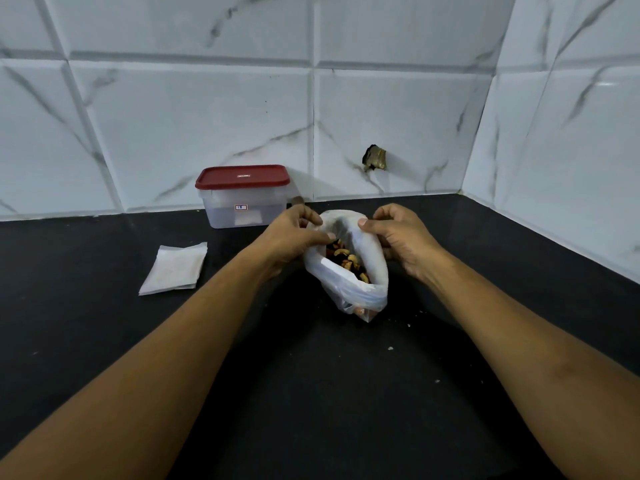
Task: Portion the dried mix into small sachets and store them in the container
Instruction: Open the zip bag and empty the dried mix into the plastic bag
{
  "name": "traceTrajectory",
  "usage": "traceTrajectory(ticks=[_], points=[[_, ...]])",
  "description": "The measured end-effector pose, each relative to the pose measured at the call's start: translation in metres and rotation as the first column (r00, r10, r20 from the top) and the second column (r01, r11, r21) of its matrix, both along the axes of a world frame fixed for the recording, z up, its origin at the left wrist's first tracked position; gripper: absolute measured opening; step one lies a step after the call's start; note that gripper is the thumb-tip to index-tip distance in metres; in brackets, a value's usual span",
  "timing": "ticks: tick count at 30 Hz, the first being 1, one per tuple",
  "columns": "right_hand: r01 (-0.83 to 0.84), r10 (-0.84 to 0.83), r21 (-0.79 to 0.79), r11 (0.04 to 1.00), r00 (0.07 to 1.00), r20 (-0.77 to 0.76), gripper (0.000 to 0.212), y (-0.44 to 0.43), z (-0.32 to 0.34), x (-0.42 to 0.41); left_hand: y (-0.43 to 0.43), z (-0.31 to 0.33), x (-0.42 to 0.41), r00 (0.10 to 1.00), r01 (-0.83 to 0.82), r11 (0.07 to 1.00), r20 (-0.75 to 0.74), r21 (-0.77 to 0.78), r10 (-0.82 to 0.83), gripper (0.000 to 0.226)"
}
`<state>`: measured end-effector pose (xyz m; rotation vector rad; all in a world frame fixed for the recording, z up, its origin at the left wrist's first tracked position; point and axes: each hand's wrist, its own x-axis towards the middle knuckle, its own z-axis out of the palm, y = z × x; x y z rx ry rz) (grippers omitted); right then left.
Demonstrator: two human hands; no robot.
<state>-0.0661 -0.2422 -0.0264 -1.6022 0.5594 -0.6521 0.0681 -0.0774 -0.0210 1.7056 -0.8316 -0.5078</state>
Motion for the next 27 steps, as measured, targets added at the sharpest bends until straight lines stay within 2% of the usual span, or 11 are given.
traceTrajectory(ticks=[3, 5, 7, 9, 11, 13, 16, 19, 21, 24, 27], points=[[-0.28, 0.251, -0.167, 0.945, 0.952, -0.175, 0.024, 0.002, 0.012, -0.015, 0.002, 0.001, -0.003, 0.991, -0.031, 0.996, 0.136, 0.086, 0.019, 0.015], [-0.419, 0.325, -0.229, 0.879, 0.876, -0.356, 0.029, 0.002, 0.016, -0.021, 0.003, 0.005, -0.008, 0.978, -0.047, 0.992, 0.207, 0.116, 0.022, 0.017], [-0.472, 0.326, -0.257, 0.843, 0.829, -0.454, 0.024, 0.0, 0.015, -0.022, 0.003, 0.012, -0.013, 0.964, -0.038, 0.974, 0.264, 0.224, -0.023, 0.029], [-0.424, 0.272, -0.309, 0.852, 0.86, -0.431, 0.024, -0.003, 0.014, -0.02, 0.003, 0.017, -0.019, 0.956, -0.002, 0.917, 0.27, 0.4, -0.115, 0.057], [-0.302, 0.162, -0.376, 0.876, 0.919, -0.361, 0.035, -0.008, 0.015, -0.019, 0.003, 0.019, -0.02, 0.955, 0.034, 0.883, 0.246, 0.468, -0.167, 0.072], [-0.201, 0.046, -0.464, 0.863, 0.945, -0.324, 0.04, -0.014, 0.014, -0.018, 0.002, 0.018, -0.02, 0.955, 0.024, 0.91, 0.259, 0.413, -0.142, 0.064], [-0.073, -0.156, -0.644, 0.762, 0.944, -0.291, 0.034, -0.023, 0.011, -0.018, -0.003, 0.014, -0.019, 0.944, -0.076, 0.954, 0.328, 0.289, -0.024, 0.032], [0.009, -0.231, -0.717, 0.697, 0.949, -0.213, 0.023, -0.028, 0.009, -0.019, -0.008, 0.01, -0.022, 0.933, -0.138, 0.959, 0.357, 0.249, 0.041, 0.017], [-0.057, -0.156, -0.66, 0.749, 0.953, -0.258, 0.011, -0.031, 0.011, -0.02, -0.011, 0.009, -0.024, 0.942, -0.117, 0.958, 0.336, 0.26, 0.024, 0.018], [-0.261, -0.029, -0.575, 0.776, 0.895, -0.445, 0.031, -0.033, 0.016, -0.022, -0.011, 0.013, -0.028, 0.959, -0.042, 0.94, 0.279, 0.339, -0.057, 0.053], [-0.274, -0.043, -0.571, 0.773, 0.877, -0.479, 0.044, -0.033, 0.019, -0.024, -0.01, 0.019, -0.032, 0.965, 0.003, 0.923, 0.241, 0.385, -0.104, 0.065]])
